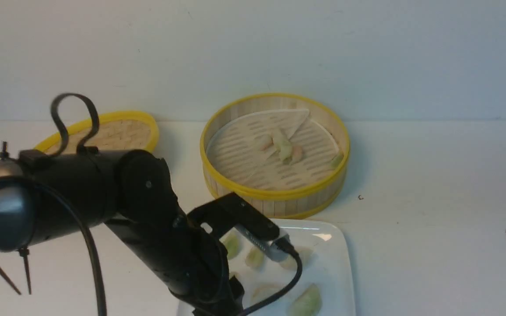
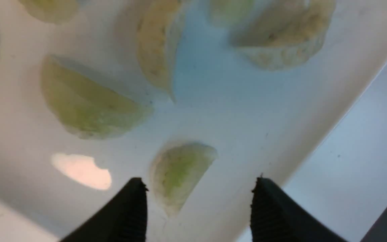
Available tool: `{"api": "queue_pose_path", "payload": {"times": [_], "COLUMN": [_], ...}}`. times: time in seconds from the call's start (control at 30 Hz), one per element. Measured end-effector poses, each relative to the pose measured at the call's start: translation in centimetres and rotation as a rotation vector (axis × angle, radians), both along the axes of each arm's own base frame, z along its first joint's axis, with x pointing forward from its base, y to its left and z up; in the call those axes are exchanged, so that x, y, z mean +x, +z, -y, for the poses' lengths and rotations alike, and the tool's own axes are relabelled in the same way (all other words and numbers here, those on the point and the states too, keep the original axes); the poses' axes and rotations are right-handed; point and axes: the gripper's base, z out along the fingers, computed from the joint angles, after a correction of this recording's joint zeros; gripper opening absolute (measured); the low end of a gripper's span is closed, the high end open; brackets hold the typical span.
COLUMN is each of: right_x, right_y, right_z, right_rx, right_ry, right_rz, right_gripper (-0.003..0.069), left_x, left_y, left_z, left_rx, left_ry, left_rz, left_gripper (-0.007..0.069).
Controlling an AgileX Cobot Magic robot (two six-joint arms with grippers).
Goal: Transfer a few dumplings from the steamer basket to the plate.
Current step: Use the right arm to grab a dumpling from inside the steamer
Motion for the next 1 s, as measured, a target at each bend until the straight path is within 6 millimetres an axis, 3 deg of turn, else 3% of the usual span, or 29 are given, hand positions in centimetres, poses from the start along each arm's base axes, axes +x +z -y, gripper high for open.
{"api": "queue_pose_path", "payload": {"times": [0.1, 0.13, 0.17, 0.27, 0.37, 0.4, 0.6, 0.77, 0.87, 1.0], "right_x": [3.0, 3.2, 4.3, 7.5, 9.8, 11.7, 18.2, 25.1, 27.9, 31.9], "right_y": [0.6, 0.7, 1.0, 1.8, 2.1, 2.2, 1.2, -2.9, -5.1, -8.8], "right_z": [0.1, 0.1, 0.2, 0.1, -0.5, -1.7, -5.9, -11.2, -13.5, -16.8], "right_rx": [-0.010, -0.010, -0.015, -0.030, -0.062, -0.085, -0.167, -0.249, -0.264, -0.265], "right_ry": [0.015, 0.016, 0.018, 0.028, 0.062, 0.095, 0.113, 0.150, 0.171, 0.199], "right_rz": [-0.029, -0.029, -0.032, -0.040, -0.044, -0.058, -0.112, -0.150, -0.150, -0.126], "right_gripper": [-0.0011, -0.0011, -0.0011, -0.0010, -0.0010, -0.0010, -0.0002, 0.0055, 0.0106, 0.0232], "left_x": [-0.7, -0.8, -1.2, -2.8, -4.0, -5.0, -7.4, -9.1, -9.8, -10.9], "left_y": [3.8, 3.9, 5.1, 7.9, 9.4, 10.3, 11.1, 11.4, 11.6, 12.2], "left_z": [-1.0, -1.1, -1.7, -3.2, -4.2, -5.0, -6.6, -7.7, -8.3, -9.7], "left_rx": [-0.019, -0.019, -0.020, -0.034, -0.048, -0.063, -0.079, -0.083, -0.078, -0.036], "left_ry": [0.084, 0.093, 0.105, 0.148, 0.168, 0.180, 0.196, 0.194, 0.190, 0.216], "left_rz": [0.088, 0.088, 0.122, 0.202, 0.247, 0.275, 0.290, 0.301, 0.316, 0.352], "left_gripper": [0.0198, 0.0174, 0.0101, 0.0011, -0.0003, -0.0006, -0.0006, -0.0006, -0.0006, -0.0006]}}
